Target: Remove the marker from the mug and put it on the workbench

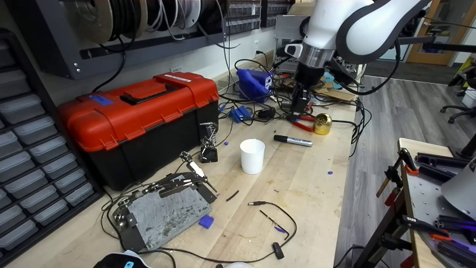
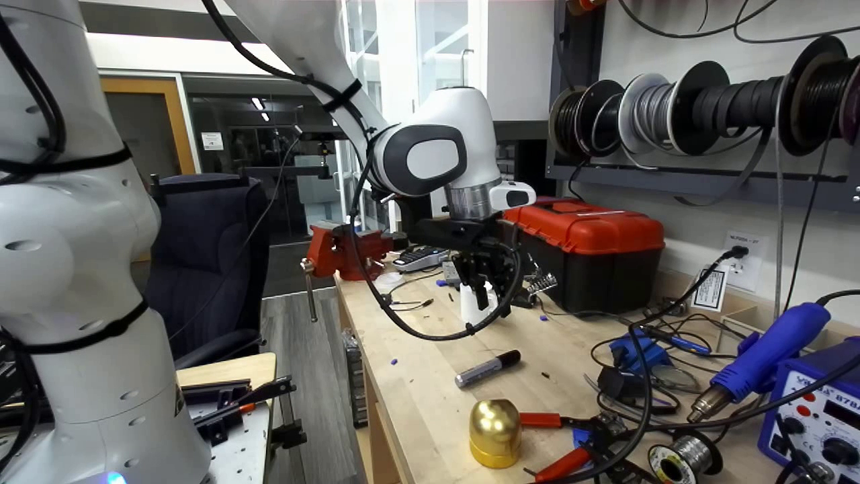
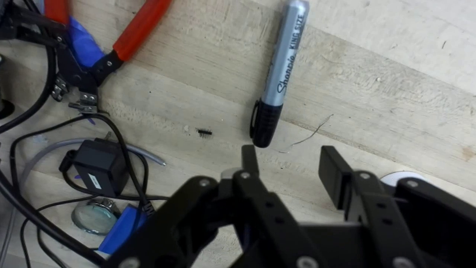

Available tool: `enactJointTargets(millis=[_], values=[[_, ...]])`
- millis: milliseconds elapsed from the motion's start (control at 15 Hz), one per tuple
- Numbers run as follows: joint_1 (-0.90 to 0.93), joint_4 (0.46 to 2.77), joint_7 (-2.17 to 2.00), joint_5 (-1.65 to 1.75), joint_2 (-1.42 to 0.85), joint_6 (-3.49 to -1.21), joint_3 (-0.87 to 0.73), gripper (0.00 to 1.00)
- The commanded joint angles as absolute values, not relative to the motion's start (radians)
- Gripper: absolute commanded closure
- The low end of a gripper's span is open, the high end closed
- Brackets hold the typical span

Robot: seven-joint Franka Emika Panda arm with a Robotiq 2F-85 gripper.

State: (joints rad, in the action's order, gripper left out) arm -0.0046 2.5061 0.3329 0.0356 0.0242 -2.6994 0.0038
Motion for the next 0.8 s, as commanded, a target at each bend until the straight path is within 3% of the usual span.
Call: enactJointTargets(millis=[0,200,333,400,467,733], values=[[-0.009,2.531,0.283,0.072,0.034,-2.731,-0.004,0.21],[-0.011,2.534,0.27,0.095,0.043,-2.715,-0.007,0.03],[-0.011,2.523,0.264,0.109,0.048,-2.678,-0.008,0.0],[-0.003,2.508,0.298,0.073,0.02,-2.695,-0.004,0.07],[-0.003,2.508,0.296,0.077,0.02,-2.695,-0.005,0.01],[-0.004,2.508,0.294,0.08,0.02,-2.695,-0.006,0.0]])
